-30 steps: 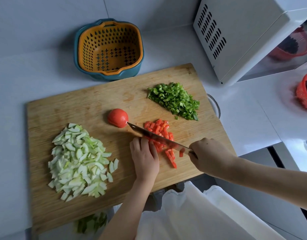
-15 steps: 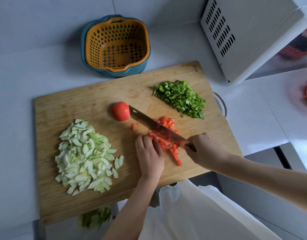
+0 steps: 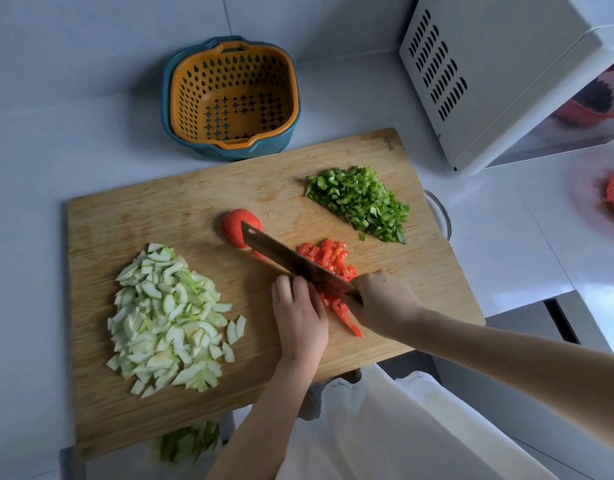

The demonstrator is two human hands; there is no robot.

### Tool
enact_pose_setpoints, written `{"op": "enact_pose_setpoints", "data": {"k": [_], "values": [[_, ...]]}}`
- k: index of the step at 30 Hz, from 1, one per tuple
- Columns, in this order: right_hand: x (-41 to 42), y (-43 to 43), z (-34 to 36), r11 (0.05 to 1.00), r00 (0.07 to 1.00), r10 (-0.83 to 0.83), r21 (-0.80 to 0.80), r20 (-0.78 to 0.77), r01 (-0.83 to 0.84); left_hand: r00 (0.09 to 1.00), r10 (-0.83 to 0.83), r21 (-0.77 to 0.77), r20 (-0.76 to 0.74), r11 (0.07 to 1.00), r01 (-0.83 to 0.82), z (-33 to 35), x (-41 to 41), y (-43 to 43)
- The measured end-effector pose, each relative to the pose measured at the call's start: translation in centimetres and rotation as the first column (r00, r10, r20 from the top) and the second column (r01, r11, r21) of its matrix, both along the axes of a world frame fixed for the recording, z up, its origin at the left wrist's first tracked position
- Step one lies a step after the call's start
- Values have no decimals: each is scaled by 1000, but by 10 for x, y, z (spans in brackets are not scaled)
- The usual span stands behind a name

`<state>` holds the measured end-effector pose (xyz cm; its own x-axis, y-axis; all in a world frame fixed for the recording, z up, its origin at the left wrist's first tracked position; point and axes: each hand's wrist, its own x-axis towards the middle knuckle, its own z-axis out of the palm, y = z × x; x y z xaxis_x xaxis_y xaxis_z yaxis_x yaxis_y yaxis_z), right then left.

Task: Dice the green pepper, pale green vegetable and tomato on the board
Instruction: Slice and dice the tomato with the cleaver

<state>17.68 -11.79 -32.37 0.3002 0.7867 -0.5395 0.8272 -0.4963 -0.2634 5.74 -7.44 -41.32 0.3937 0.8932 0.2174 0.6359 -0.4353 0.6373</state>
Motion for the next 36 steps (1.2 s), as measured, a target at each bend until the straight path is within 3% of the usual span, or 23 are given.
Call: {"op": "enact_pose_setpoints", "data": {"k": [4,11,18,27,36], "values": [[10,-16,7,993,993,-106,49,-50,108,996,39,-36,82,999,-36,0,-5,-2],[11,-33,31,997,996,70,-35,50,-68,998,6,-15,64,1000,-5,-4,-17,-4],[5,-18,16,992,994,85,-95,67,-78,1000,-28,26,5,999,28,-4,-16,-3],[4,-25,9,990,991,-128,49,-47,130,997,30,-7,66,1000,-29,0,-19,-7],[8,-32,21,992,991,106,-73,80,-100,999,-43,27,30,999,42,-4,-30,-6]]}}
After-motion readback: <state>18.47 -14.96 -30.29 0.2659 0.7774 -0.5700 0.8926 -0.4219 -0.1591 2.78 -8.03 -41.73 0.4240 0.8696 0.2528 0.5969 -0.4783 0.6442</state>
